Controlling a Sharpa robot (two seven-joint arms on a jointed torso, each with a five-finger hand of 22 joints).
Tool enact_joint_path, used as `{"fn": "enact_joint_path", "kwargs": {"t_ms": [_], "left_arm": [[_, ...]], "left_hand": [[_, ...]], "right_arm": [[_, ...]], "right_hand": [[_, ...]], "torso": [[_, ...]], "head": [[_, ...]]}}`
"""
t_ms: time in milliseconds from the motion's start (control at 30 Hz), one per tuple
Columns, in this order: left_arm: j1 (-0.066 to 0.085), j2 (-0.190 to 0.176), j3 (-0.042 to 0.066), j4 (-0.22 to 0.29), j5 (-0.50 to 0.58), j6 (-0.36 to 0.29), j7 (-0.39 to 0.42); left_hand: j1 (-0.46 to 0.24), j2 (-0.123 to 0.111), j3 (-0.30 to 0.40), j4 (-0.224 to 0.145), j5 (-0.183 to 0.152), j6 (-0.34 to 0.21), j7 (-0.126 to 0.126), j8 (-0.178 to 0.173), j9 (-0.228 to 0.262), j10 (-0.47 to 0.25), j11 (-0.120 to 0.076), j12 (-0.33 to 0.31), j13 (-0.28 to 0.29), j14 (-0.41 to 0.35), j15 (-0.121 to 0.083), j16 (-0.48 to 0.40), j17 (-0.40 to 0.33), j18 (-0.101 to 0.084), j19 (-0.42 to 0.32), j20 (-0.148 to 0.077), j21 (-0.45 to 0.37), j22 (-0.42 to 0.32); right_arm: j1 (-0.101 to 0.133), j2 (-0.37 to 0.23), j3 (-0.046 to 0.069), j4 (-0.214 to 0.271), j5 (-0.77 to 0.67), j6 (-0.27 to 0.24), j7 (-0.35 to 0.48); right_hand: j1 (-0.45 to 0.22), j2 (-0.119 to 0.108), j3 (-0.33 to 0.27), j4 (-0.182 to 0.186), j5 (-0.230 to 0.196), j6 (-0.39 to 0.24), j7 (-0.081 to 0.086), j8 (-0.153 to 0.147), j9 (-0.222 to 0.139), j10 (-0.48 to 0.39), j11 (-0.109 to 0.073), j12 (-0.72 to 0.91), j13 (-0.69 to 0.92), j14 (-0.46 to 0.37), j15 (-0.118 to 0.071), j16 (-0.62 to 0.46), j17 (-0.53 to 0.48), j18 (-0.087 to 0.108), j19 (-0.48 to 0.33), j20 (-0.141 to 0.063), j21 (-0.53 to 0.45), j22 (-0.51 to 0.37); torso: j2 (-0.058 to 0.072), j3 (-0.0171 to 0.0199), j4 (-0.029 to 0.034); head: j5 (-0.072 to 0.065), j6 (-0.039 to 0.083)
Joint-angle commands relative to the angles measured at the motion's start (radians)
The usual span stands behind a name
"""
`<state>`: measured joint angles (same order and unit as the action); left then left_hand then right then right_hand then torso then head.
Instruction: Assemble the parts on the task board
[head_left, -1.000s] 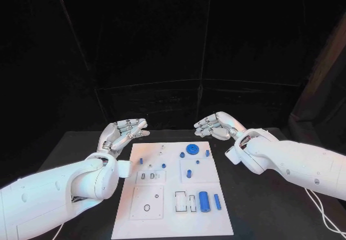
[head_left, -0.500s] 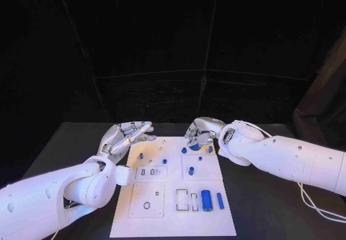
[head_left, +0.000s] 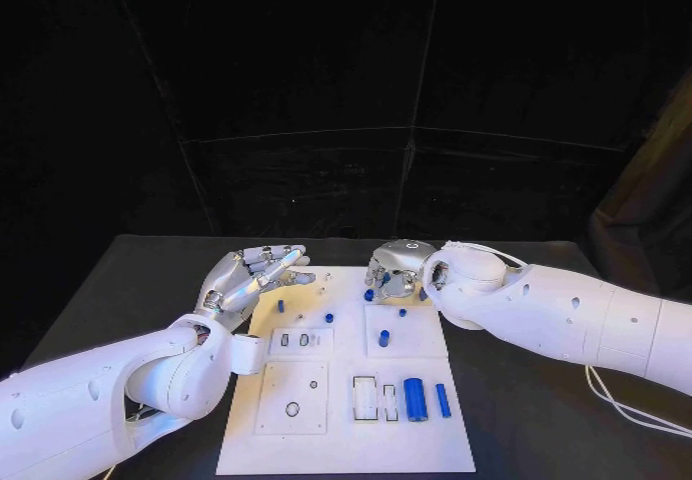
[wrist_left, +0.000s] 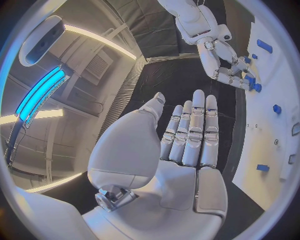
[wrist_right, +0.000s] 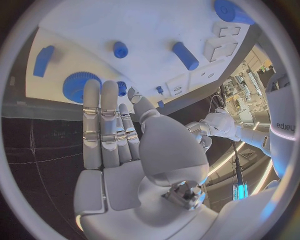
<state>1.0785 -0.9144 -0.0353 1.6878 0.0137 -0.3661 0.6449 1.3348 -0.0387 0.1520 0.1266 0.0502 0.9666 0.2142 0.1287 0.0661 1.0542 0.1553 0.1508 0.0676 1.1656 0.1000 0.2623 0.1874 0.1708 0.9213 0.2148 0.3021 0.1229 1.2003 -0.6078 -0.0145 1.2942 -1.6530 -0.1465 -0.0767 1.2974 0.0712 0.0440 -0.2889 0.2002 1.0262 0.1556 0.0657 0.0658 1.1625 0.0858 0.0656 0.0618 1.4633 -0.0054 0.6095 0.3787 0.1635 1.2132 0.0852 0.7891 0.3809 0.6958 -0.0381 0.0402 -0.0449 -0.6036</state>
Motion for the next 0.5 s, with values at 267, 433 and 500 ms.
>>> {"fn": "enact_joint_path", "kwargs": {"t_ms": [267,433,500], "left_arm": [[0.002,0.003,0.001,-0.008,0.004,0.031,-0.005],[0.003,0.002,0.001,-0.011,0.004,0.035,-0.009],[0.003,0.002,0.001,-0.013,0.004,0.037,-0.010]], "left_hand": [[-0.003,0.010,-0.001,-0.009,0.000,0.003,0.004,-0.007,-0.001,0.003,0.003,-0.007,-0.001,0.001,0.003,-0.006,0.003,0.013,0.008,0.003,-0.006,-0.003],[-0.003,0.011,0.000,-0.011,0.000,0.003,0.004,-0.008,-0.001,0.004,0.003,-0.009,-0.001,0.001,0.003,-0.007,0.004,0.013,0.009,0.004,-0.007,-0.004],[-0.002,0.012,0.001,-0.013,0.000,0.004,0.004,-0.009,-0.001,0.004,0.003,-0.010,-0.001,0.001,0.003,-0.008,0.005,0.013,0.009,0.004,-0.008,-0.004]], "right_arm": [[0.003,0.016,0.001,-0.014,-0.052,0.029,-0.003],[0.003,0.020,0.001,-0.018,-0.053,0.024,0.001],[0.003,0.021,0.001,-0.020,-0.053,0.025,0.002]], "right_hand": [[-0.018,-0.006,0.049,0.001,-0.003,-0.003,-0.004,-0.001,0.000,-0.003,-0.001,-0.002,0.001,0.013,-0.003,0.094,0.060,0.019,-0.035,0.005,0.081,0.051],[-0.025,-0.003,0.071,0.002,-0.008,-0.005,-0.003,-0.002,0.000,0.000,0.000,-0.002,0.001,0.009,-0.003,0.119,0.073,0.020,-0.043,0.006,0.103,0.064],[-0.027,-0.002,0.077,0.003,-0.009,-0.005,-0.003,-0.002,0.000,0.000,0.000,-0.002,0.001,0.006,-0.003,0.124,0.076,0.020,-0.045,0.007,0.108,0.067]], "torso": [[0.014,-0.0020,0.0040],[0.018,-0.0010,0.0035],[0.019,-0.0012,0.0029]], "head": [[-0.003,-0.004],[0.000,-0.005],[0.001,-0.006]]}}
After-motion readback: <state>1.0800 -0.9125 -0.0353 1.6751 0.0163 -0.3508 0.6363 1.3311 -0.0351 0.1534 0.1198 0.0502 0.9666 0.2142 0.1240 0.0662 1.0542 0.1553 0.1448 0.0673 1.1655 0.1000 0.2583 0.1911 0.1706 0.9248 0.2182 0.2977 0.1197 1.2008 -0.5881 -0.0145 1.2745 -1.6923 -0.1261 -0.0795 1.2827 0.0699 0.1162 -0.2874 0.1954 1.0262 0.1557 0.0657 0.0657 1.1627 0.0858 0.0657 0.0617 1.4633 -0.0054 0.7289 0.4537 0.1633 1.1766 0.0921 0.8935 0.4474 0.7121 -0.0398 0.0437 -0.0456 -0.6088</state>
